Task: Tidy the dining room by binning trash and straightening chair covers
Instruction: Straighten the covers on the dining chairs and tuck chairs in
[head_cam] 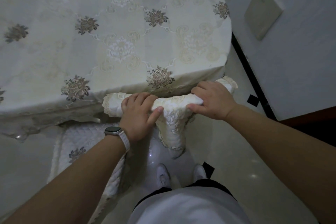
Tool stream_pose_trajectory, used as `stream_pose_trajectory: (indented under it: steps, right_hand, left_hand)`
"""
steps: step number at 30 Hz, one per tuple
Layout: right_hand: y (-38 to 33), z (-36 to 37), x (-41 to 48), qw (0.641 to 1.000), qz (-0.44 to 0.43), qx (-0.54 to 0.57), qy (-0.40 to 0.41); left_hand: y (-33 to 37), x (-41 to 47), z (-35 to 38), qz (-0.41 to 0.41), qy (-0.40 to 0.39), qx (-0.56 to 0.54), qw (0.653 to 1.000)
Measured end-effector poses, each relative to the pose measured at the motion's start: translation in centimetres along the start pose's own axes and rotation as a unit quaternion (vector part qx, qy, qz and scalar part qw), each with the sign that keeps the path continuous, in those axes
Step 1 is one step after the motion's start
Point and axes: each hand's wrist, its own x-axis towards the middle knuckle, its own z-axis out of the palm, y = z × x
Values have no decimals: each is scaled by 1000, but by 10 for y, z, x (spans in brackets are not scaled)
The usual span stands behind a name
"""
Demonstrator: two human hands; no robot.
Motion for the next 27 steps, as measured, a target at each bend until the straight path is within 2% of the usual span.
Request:
stream_pose_trajectory:
  steps: [8,14,17,22,27]
  right_hand:
    - [4,-1,3,999,-19,18,22]
    - [0,-11,3,997,14,20,-69]
    - [-4,-18,0,993,24,18,-113]
    - [-16,-31,-11,996,-5,35,-85]
    - [-28,-38,-24,996,-89,24,-15]
  left_hand:
    - [2,2,0,-11,-8,12,1000]
    - [14,-2,-8,-47,-44,24,998]
    - [30,-9,-12,-84,-26,30,996]
    - [66,-37,-20,-121,22,30,992]
    - [89,-85,-29,-114,63,87,988]
